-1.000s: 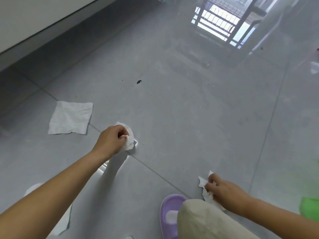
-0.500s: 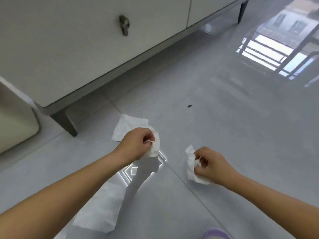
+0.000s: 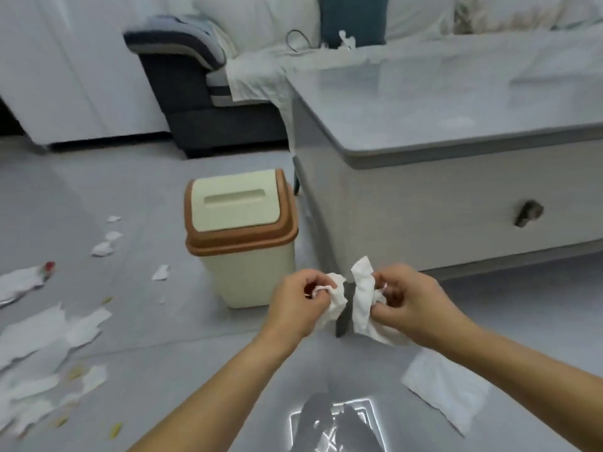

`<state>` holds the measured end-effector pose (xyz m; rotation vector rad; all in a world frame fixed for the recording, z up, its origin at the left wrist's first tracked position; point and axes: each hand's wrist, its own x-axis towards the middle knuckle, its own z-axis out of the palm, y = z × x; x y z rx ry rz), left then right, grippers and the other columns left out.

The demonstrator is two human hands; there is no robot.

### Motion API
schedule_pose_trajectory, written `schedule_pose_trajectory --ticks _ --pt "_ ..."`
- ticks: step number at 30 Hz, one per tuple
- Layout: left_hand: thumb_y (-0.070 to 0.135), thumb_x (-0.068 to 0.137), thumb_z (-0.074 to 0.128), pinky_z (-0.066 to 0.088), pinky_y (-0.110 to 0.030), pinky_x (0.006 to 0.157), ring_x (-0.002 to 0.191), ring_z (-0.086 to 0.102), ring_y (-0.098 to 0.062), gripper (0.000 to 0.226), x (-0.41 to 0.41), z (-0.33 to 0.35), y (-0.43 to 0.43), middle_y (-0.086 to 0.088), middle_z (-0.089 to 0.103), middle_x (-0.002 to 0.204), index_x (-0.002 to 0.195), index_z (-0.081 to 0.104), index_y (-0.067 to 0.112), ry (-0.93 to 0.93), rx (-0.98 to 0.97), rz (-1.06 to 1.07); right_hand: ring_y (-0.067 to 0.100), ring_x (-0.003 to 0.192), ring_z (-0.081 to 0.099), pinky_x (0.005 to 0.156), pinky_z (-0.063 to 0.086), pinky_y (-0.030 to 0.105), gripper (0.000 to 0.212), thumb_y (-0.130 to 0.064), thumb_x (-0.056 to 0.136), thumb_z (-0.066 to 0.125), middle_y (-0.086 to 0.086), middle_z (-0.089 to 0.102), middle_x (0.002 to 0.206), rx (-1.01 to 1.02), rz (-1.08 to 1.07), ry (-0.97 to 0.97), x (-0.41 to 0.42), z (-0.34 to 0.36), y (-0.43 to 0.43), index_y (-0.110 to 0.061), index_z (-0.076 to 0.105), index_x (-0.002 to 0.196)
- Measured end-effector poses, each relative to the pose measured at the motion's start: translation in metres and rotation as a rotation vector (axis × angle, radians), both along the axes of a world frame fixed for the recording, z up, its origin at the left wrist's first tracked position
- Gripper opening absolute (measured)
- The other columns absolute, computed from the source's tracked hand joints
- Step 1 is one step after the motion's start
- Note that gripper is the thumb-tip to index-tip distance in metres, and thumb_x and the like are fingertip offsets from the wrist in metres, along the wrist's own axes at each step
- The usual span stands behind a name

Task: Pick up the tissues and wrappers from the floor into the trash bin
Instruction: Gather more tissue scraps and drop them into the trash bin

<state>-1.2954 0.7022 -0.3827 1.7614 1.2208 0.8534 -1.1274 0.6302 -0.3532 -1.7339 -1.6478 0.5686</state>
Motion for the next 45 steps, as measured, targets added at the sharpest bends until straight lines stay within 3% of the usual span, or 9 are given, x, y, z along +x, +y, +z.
schedule_pose_trajectory --ticks 10,14,17,19,26,33,38,41,45 --pt "-0.006 0.076 0.058 0.039 -0.005 0.043 0.053 0.059 0.006 0.033 -0.12 -0.014 0.043 0.016 0.065 0.054 0.061 0.068 0.022 -0.352 -0.123 0.337 0.022 0.085 0.051 0.063 0.038 0.024 0.011 -0.017 0.08 0.058 0.002 0.052 0.095 0.142 0.087 -0.239 -0.129 0.047 0.196 -0.021 0.061 0.09" --pt "-0.006 0.076 0.059 0.038 -0.005 0.046 0.051 0.057 0.006 0.027 -0.137 -0.027 0.047 0.02 0.066 0.054 0.065 0.07 0.016 -0.368 -0.14 0.344 0.019 0.086 0.046 0.075 0.045 0.029 0.018 -0.014 0.082 0.051 0.004 0.057 0.099 0.084 0.059 -0.386 -0.15 0.035 0.236 -0.02 0.063 0.094" --pt "-0.005 0.075 0.06 0.038 -0.004 0.048 0.053 0.058 0.007 0.027 -0.147 -0.031 0.049 0.023 0.066 0.057 0.065 0.07 0.018 -0.371 -0.148 0.336 0.009 0.075 0.046 0.058 0.044 0.018 0.014 -0.011 0.081 0.052 -0.002 0.056 0.098 0.02 0.161 -0.578 -0.152 0.024 0.249 -0.022 0.06 0.085" --pt "-0.004 0.074 0.061 0.039 -0.005 0.05 0.054 0.059 0.006 0.028 -0.152 -0.034 0.051 0.022 0.067 0.059 0.064 0.07 0.02 -0.38 -0.15 0.344 0.009 0.074 0.044 0.054 0.039 0.013 0.021 -0.01 0.081 0.055 -0.001 0.055 0.094 -0.045 0.208 -0.582 -0.151 0.019 0.255 -0.029 0.053 0.073" --pt "-0.005 0.075 0.063 0.04 -0.005 0.053 0.054 0.058 0.006 0.029 -0.169 -0.045 0.058 0.019 0.068 0.059 0.063 0.069 0.021 -0.41 -0.148 0.371 0.029 0.11 0.056 0.095 0.042 0.03 0.027 -0.017 0.087 0.056 0.009 0.063 0.12 -0.144 0.107 -0.474 -0.155 0.004 0.269 -0.012 0.064 0.113" --pt "0.005 0.08 0.06 0.041 -0.003 0.052 0.063 0.06 0.007 0.025 -0.146 -0.03 0.068 0.014 0.069 0.066 0.07 0.068 0.027 -0.447 -0.104 0.366 0.023 0.108 0.057 0.093 0.044 0.031 0.03 -0.023 0.092 0.045 0.005 0.063 0.121 -0.158 0.136 -0.496 -0.139 0.003 0.258 -0.018 0.059 0.118" --pt "0.012 0.081 0.057 0.045 -0.005 0.064 0.077 0.061 0.005 0.031 -0.123 0.022 0.126 0.023 0.066 0.076 0.068 0.058 0.04 -0.331 0.121 0.304 0.025 0.111 0.055 0.09 0.042 0.03 0.034 -0.022 0.093 0.039 0.005 0.062 0.124 -0.181 0.192 -0.505 -0.133 -0.001 0.248 -0.019 0.059 0.119" --pt "0.011 0.078 0.054 0.052 -0.027 0.079 0.095 0.059 -0.015 0.024 -0.11 0.038 0.172 0.017 0.056 0.102 0.085 0.059 0.033 -0.129 0.142 0.269 0.025 0.102 0.057 0.08 0.04 0.027 0.033 -0.016 0.09 0.037 0.007 0.066 0.117 -0.155 0.217 -0.505 -0.133 -0.001 0.241 -0.018 0.061 0.113" --pt "0.007 0.08 0.054 0.037 -0.02 0.055 0.077 0.053 -0.015 0.013 -0.1 0.028 0.201 0.011 0.059 0.089 0.083 0.057 0.02 0.122 0.126 0.234 0.027 0.096 0.059 0.085 0.05 0.039 0.036 -0.017 0.085 0.036 0.005 0.067 0.109 -0.176 0.241 -0.536 -0.134 -0.003 0.23 -0.023 0.061 0.11"
